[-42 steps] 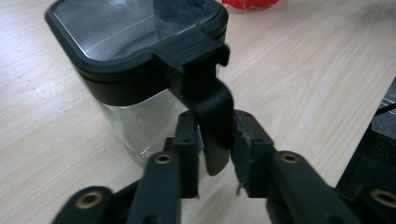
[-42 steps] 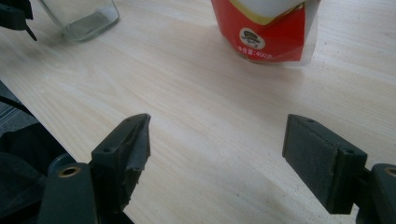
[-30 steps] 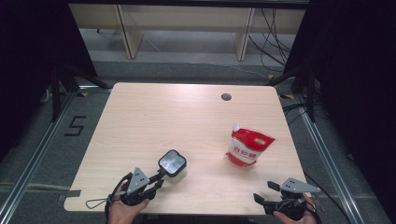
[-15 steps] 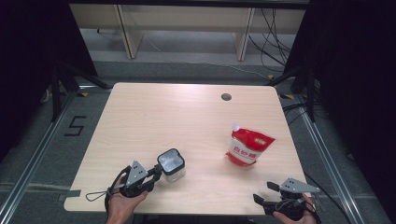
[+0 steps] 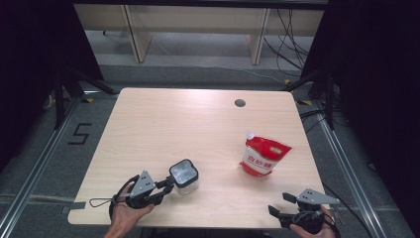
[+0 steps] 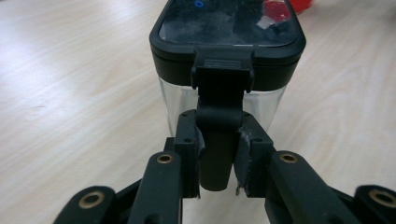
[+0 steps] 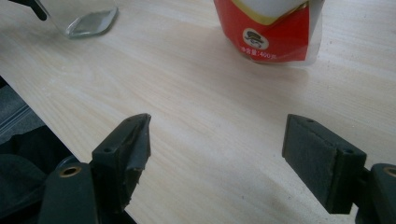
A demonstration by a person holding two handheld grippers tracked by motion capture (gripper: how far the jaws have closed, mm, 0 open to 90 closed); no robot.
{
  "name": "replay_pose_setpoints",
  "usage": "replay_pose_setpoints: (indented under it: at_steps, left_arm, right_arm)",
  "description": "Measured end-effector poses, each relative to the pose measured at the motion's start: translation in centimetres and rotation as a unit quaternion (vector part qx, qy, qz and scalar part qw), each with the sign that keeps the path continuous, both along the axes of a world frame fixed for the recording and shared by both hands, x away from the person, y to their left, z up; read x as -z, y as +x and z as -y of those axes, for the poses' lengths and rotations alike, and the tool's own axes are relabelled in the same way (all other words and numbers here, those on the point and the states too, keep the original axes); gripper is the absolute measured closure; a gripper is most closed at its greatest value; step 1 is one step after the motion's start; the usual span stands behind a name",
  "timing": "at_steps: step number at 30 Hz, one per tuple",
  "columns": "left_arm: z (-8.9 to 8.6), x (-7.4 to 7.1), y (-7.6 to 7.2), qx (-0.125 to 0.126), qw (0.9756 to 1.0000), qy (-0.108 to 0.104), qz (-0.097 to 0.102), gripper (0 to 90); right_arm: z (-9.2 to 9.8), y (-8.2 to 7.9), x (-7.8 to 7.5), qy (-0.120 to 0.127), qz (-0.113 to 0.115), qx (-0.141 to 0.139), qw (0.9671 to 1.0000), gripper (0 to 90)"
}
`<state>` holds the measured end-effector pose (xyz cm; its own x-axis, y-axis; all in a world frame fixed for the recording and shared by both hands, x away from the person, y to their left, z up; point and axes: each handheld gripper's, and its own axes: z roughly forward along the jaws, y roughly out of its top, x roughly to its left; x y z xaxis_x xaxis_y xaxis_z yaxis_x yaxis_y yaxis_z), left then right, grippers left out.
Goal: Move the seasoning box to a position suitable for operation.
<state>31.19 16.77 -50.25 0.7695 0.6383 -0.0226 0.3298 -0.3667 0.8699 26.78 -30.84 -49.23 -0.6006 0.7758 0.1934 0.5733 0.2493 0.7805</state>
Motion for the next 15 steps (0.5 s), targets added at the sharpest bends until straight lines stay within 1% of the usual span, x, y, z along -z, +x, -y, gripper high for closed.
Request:
replay_pose_setpoints:
  at_steps: [1, 2, 3, 4, 5, 6, 7, 8, 9, 10, 11, 12, 13, 14, 15]
  left_arm:
    - [0.4, 0.0, -0.1, 0.025, 0.9995, -0.014, 0.014, 72.6]
    - [0.4, -0.2, -0.1, 0.035, 0.9992, -0.004, 0.017, 72.6]
    - [0.4, -0.2, -0.1, 0.035, 0.9992, -0.004, 0.017, 72.6]
    - [0.9, -0.1, -0.3, 0.045, 0.9988, -0.005, 0.015, 72.6]
    - [0.9, -0.1, -0.3, 0.045, 0.9988, -0.005, 0.015, 72.6]
    - [1.1, 0.0, -0.3, 0.056, 0.9983, -0.002, 0.018, 72.6]
    - [1.2, 0.0, -0.3, 0.059, 0.9982, 0.0, 0.015, 72.6]
    - [1.3, 0.0, -0.2, 0.071, 0.9973, -0.003, 0.018, 72.6]
    - [1.4, 0.0, -0.2, 0.074, 0.9971, -0.002, 0.014, 72.5]
    - [1.4, 0.0, -0.2, 0.074, 0.9971, -0.002, 0.014, 72.6]
    - [1.5, 0.1, -0.1, 0.076, 0.9969, 0.0, 0.017, 72.6]
    - [1.6, 0.1, -0.2, 0.083, 0.9965, -0.002, 0.014, 72.6]
    - [1.8, 0.2, -0.1, 0.094, 0.9955, 0.0, 0.015, 72.6]
    - [2.1, 0.2, -0.1, 0.097, 0.9952, -0.002, 0.016, 72.6]
    - [2.2, 0.2, -0.1, 0.107, 0.9941, 0.001, 0.018, 72.6]
  right_arm:
    - [0.0, -0.1, -0.1, 0.0, -0.002, 0.002, 1.0, 24.5]
    - [0.0, 0.0, 0.0, -0.001, 0.005, -0.001, 1.0, 24.5]
    - [0.0, 0.0, 0.0, -0.001, 0.005, -0.001, 1.0, 24.5]
    - [0.0, -0.1, -0.1, -0.004, -0.002, 0.001, 1.0, 24.5]
    - [0.0, -0.1, -0.1, -0.004, -0.002, 0.001, 1.0, 24.5]
    - [0.0, 0.0, -0.1, -0.007, 0.003, 0.003, 1.0, 24.5]
    - [0.0, 0.0, -0.1, -0.007, 0.006, -0.001, 1.0, 24.4]
    - [-0.2, -0.3, -0.2, 0.0, -0.013, 0.012, 0.9998, 24.4]
    - [-0.2, -0.1, 0.0, 0.0, -0.006, 0.007, 1.0, 24.4]
    - [-0.2, -0.1, 0.0, 0.0, -0.006, 0.007, 1.0, 24.4]
    - [0.0, 0.0, 0.0, 0.001, -0.002, -0.004, 1.0, 24.4]
    - [0.0, 0.0, 0.0, 0.001, 0.0, -0.001, 1.0, 24.4]
    - [0.0, 0.0, 0.0, 0.001, 0.0, -0.001, 1.0, 24.4]
    - [0.0, 0.0, 0.0, 0.001, 0.0, -0.001, 1.0, 24.4]
    - [0.0, -0.1, -0.1, -0.005, -0.004, -0.001, 1.0, 24.4]
